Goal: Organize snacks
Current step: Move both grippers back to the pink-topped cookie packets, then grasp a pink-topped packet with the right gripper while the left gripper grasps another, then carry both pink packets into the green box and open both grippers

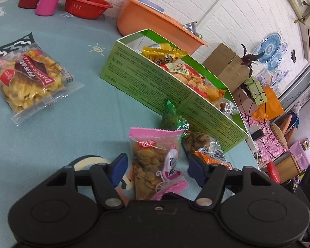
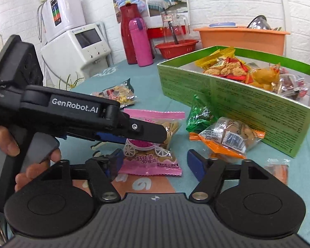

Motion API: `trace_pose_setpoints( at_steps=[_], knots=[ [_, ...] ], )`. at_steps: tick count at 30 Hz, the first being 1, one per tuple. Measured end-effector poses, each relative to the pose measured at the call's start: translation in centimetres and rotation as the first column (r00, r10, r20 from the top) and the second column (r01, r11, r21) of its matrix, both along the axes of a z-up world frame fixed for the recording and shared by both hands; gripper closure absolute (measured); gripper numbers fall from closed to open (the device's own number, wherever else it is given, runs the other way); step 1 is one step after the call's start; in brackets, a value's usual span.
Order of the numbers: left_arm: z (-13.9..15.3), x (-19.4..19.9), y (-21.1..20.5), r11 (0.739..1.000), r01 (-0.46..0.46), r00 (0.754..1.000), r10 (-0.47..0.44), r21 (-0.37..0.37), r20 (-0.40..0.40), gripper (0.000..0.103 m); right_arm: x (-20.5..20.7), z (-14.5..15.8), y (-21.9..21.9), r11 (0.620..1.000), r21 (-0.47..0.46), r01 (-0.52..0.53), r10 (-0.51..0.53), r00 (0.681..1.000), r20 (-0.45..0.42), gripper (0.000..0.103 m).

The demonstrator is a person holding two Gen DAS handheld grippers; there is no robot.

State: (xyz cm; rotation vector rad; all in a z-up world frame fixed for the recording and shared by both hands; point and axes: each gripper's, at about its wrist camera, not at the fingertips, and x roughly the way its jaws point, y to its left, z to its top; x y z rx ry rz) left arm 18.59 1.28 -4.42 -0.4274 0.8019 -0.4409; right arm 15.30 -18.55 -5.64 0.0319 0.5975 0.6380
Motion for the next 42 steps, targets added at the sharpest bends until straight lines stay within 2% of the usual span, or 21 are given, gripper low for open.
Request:
trace_pose_setpoints(
  at_steps=[1,2,3,5,7,8,9,13,16,18,19,20,21,22,26,30,36,42],
  knots=[
    [0.0,0.0,0.0,1.000,0.002,1.000,-0.002,0.001,0.002,0.021,0.0,-0.1,0.1,1.000,-0.006,-0.013,0.013,1.000,-0.010,0.027],
    [0.0,-0.1,0.0,1.000,0.005,1.000,-0.005,0.003,0.005,0.021,-0.2,-0.1,0.1,1.000,-0.013,-0.022,0.022,1.000,-0.017,0.060],
    [0.0,-0.1,-0.1,1.000,0.004,1.000,-0.004,0.009,0.009,0.021,-0.3,-0.2,0.1,0.999,-0.013,-0.031,0.031,0.999,-0.023,0.063],
    [-0.1,-0.1,-0.1,1.000,0.008,1.000,-0.008,0.008,0.009,0.021,-0.6,-0.2,-0.2,0.999,0.000,-0.036,0.036,0.999,-0.026,0.063],
    [-0.1,-0.1,-0.1,1.000,0.008,1.000,-0.008,0.002,0.006,0.021,-0.6,-0.1,-0.4,1.000,0.008,-0.023,0.023,1.000,-0.015,0.055],
    [-0.1,-0.2,-0.1,1.000,0.008,1.000,-0.008,0.000,0.005,0.021,-0.6,-0.1,-0.4,1.000,0.009,-0.011,0.011,1.000,-0.009,0.046],
    [-0.1,-0.2,-0.1,1.000,0.008,1.000,-0.008,-0.001,0.004,0.021,-0.4,-0.1,-0.3,1.000,0.005,-0.003,0.003,1.000,-0.008,0.041],
    [-0.1,-0.3,0.0,1.000,0.008,1.000,-0.008,-0.002,0.005,0.021,0.1,0.0,0.2,1.000,-0.003,-0.017,0.017,1.000,-0.008,0.035],
    [-0.1,-0.5,0.0,1.000,0.009,1.000,-0.009,-0.002,0.007,0.021,0.3,-0.2,0.5,1.000,-0.012,-0.021,0.021,1.000,-0.008,0.025],
    [-0.1,-0.6,0.0,1.000,0.010,1.000,-0.010,-0.002,0.012,0.022,0.5,-0.3,0.7,1.000,-0.018,-0.022,0.022,1.000,-0.017,0.023],
    [-0.1,-0.6,0.0,1.000,0.012,1.000,-0.012,0.001,0.016,0.023,0.4,-0.3,0.8,0.999,-0.021,-0.024,0.024,1.000,-0.013,0.023],
    [-0.1,-0.7,-0.1,1.000,0.012,1.000,-0.012,0.009,0.020,0.031,0.4,-0.3,1.0,0.999,-0.036,-0.028,0.028,1.000,-0.007,0.028],
    [-0.1,-0.7,-0.2,1.000,0.009,1.000,-0.010,0.030,0.025,0.034,0.3,-0.2,1.2,0.998,-0.052,-0.032,0.032,0.999,-0.003,0.041],
    [-0.1,-0.8,-0.3,0.999,0.005,1.000,-0.006,0.051,0.029,0.033,0.2,-0.2,1.4,0.997,-0.066,-0.029,0.030,1.000,0.004,0.044],
    [-0.1,-1.5,-0.1,0.999,0.004,0.999,-0.006,0.042,0.040,0.036,-0.5,0.0,1.6,0.996,-0.081,-0.026,0.027,0.999,0.021,0.055],
    [0.9,-2.6,-0.1,1.000,0.003,0.997,-0.005,0.029,0.075,0.037,-1.3,0.8,1.3,0.998,-0.064,-0.015,0.018,0.999,0.048,0.057],
    [4.7,-3.4,-0.8,0.999,0.029,0.981,-0.032,0.016,0.189,0.037,-2.6,3.8,0.1,0.999,-0.033,0.016,-0.010,0.985,0.170,0.058],
    [8.1,-1.6,-2.8,0.997,0.075,0.962,-0.078,0.021,0.263,0.037,-1.8,6.4,-1.5,0.998,0.000,0.065,-0.062,0.964,0.258,0.058]
  ],
)
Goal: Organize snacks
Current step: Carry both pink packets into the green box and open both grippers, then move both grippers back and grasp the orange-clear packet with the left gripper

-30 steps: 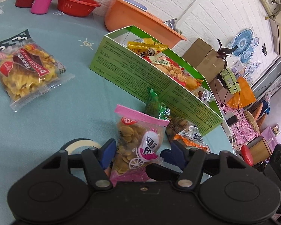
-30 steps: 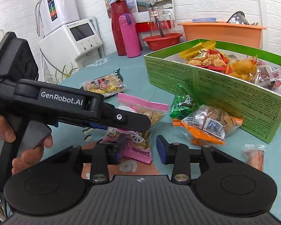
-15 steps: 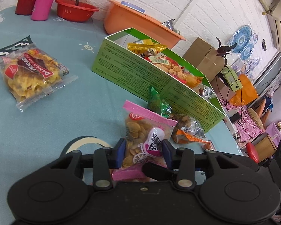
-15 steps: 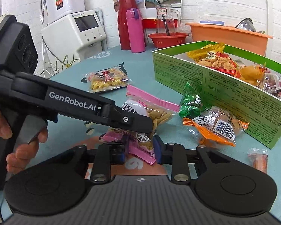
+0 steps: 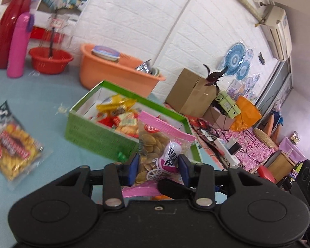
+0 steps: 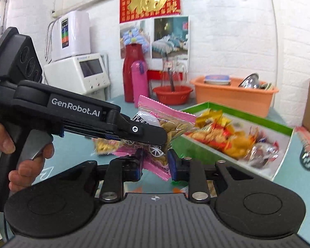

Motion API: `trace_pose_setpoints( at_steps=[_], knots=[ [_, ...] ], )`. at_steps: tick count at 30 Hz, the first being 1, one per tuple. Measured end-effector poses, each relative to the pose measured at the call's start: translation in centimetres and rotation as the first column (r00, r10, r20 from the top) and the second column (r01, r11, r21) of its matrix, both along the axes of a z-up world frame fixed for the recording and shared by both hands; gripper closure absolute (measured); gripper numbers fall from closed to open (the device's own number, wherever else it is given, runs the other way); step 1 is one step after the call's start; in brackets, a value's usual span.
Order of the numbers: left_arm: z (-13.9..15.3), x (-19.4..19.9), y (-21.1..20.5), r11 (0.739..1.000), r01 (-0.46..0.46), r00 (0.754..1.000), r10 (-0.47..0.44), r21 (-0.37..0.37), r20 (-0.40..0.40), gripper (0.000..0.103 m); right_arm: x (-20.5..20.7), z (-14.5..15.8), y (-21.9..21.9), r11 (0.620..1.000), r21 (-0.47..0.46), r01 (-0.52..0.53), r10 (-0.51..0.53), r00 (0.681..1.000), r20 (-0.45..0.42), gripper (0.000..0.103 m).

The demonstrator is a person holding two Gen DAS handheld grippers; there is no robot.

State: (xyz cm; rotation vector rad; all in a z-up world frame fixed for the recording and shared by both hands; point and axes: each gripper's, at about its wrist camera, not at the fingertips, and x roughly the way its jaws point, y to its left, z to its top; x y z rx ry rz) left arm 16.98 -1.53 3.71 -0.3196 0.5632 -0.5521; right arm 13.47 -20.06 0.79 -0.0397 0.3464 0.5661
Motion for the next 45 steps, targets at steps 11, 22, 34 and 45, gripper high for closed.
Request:
trace_pose_setpoints(
  at_steps=[11,22,34,45],
  knots=[
    [0.8,7.3,-4.0,0.996,0.066,0.998,-0.067,-0.051,-0.009,0.037,4.6,1.4,-3.7,0.993,0.029,0.112,-0.113,0.993,0.045,0.058],
    [-1.2,14.6,-6.0,0.995,0.078,0.996,-0.080,-0.055,-0.038,0.034,10.7,0.2,-6.0,0.989,0.027,0.144,-0.145,0.989,0.012,0.059],
    [-1.6,11.7,-4.6,0.998,-0.036,0.999,0.038,0.053,-0.036,0.000,9.2,-1.2,-5.4,0.978,-0.069,0.198,-0.195,0.980,0.044,0.000],
    [0.2,4.0,-3.7,0.992,-0.063,0.997,0.067,0.106,-0.031,0.000,1.6,0.7,-4.6,0.982,-0.043,0.184,-0.181,0.980,0.079,0.000]
  ],
)
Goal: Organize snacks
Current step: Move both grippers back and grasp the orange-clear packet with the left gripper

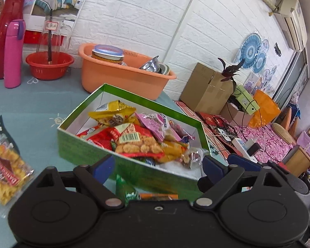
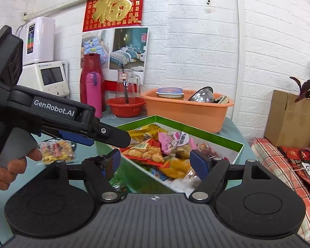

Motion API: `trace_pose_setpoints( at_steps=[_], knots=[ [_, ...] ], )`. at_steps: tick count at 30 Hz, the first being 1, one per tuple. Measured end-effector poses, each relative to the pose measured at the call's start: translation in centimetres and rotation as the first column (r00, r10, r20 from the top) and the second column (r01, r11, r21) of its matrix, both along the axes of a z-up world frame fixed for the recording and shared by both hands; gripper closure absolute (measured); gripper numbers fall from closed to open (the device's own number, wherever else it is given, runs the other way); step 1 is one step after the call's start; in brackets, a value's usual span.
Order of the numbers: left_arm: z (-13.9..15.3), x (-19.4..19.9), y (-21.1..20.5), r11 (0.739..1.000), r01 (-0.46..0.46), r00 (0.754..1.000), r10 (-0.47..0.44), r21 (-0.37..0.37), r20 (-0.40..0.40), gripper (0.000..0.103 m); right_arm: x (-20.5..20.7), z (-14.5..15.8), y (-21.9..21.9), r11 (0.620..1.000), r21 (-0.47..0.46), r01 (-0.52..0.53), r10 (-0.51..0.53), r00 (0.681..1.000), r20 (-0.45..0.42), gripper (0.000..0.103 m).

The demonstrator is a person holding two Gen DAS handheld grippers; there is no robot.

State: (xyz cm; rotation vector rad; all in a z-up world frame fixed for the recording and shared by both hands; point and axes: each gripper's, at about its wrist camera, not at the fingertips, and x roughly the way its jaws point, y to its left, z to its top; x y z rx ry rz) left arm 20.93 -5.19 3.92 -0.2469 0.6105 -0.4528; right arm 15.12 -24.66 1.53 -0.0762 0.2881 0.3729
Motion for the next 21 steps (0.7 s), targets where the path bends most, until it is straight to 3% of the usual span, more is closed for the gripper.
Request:
trace_pose_setpoints(
  at_steps=[13,21],
  knots=[
    [-1.3,-5.2,0.0,0.999,0.029,1.000,-0.029,0.026,-0.003,0.000,-5.2,-2.9,-0.2,1.000,0.027,0.013,-0.010,0.995,-0.095,0.000],
    [-3.4,-6.1,-0.1,0.996,0.085,0.995,-0.083,0.029,-0.049,0.000,-6.4,-5.7,-1.8,0.992,0.006,0.124,-0.122,0.980,-0.157,0.000]
  ],
)
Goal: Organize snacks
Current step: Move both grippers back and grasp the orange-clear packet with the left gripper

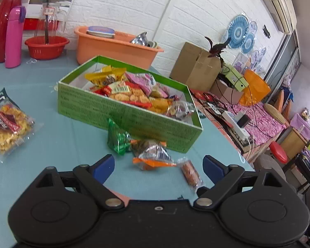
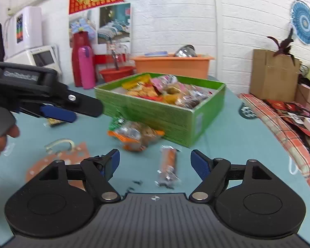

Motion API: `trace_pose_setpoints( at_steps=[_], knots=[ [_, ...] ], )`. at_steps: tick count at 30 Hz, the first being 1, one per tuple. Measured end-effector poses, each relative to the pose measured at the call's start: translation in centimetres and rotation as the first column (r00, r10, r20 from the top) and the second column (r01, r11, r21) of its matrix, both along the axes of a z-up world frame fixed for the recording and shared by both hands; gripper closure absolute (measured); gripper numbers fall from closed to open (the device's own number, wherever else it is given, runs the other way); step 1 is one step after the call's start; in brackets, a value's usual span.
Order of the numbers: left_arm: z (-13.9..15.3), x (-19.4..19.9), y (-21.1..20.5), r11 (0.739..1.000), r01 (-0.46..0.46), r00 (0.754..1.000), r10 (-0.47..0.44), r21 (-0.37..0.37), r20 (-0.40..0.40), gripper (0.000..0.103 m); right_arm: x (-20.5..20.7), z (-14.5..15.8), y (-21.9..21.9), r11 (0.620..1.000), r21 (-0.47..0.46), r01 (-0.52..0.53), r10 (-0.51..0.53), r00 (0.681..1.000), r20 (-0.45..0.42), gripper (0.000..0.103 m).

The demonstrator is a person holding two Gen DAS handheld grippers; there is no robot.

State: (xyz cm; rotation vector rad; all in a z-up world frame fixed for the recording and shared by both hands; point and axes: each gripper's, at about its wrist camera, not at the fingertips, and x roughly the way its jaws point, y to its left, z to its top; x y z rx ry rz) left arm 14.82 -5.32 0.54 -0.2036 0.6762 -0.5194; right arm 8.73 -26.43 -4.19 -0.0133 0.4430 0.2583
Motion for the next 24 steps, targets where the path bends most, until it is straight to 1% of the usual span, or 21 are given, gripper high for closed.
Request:
trace_pose_setpoints(
  at_steps=[2,6,11,13,14,15,16,17,18,24],
  knots=[
    [-0.7,-0.2,0.0,1.000,0.017,1.000,-0.017,0.007,-0.012,0.000,-0.1,-0.7,-0.4,1.000,-0.015,0.024,-0.024,1.000,-0.015,0.000],
    [-1.9,-0.2,-0.4,0.999,0.043,0.998,-0.042,0.011,-0.046,0.000,0.3,-1.5,-1.0,0.999,0.000,0.041,-0.040,0.998,-0.047,0.000],
    [-2.3,-0.3,-1.3,0.995,0.097,0.993,-0.097,-0.006,-0.067,0.000,1.2,-1.8,-0.6,1.000,-0.006,0.009,-0.010,0.998,-0.069,0.000],
    [-2.5,-0.5,-1.6,0.993,0.115,0.991,-0.115,-0.015,-0.069,0.000,1.8,-1.8,-0.4,1.000,-0.004,-0.001,0.001,0.997,-0.081,0.006],
    [-2.6,-0.6,-1.8,0.993,0.116,0.991,-0.117,-0.016,-0.067,0.000,2.1,-1.8,-0.4,1.000,0.000,-0.004,0.004,0.996,-0.094,0.012],
    [-2.7,-0.7,-1.9,0.993,0.116,0.991,-0.117,-0.017,-0.063,0.000,2.5,-1.9,-0.4,1.000,0.006,-0.007,0.007,0.995,-0.104,0.021],
    [-2.7,-0.8,-2.0,0.993,0.113,0.992,-0.113,-0.019,-0.059,0.000,2.8,-2.0,-0.5,1.000,0.011,-0.008,0.009,0.993,-0.116,0.028],
    [-2.7,-0.8,-2.0,0.994,0.105,0.993,-0.106,-0.019,-0.052,0.000,3.0,-2.0,-0.5,1.000,0.014,-0.008,0.010,0.991,-0.130,0.048],
    [-2.7,-0.7,-1.9,0.995,0.095,0.994,-0.096,-0.017,-0.046,0.000,3.1,-2.0,-0.6,1.000,0.021,-0.013,0.015,0.990,-0.138,0.056],
    [-2.4,0.7,-1.6,0.998,0.048,0.998,-0.049,-0.032,-0.046,0.000,1.7,-2.1,-0.9,0.998,0.039,-0.052,0.057,0.990,-0.132,0.056]
  ],
)
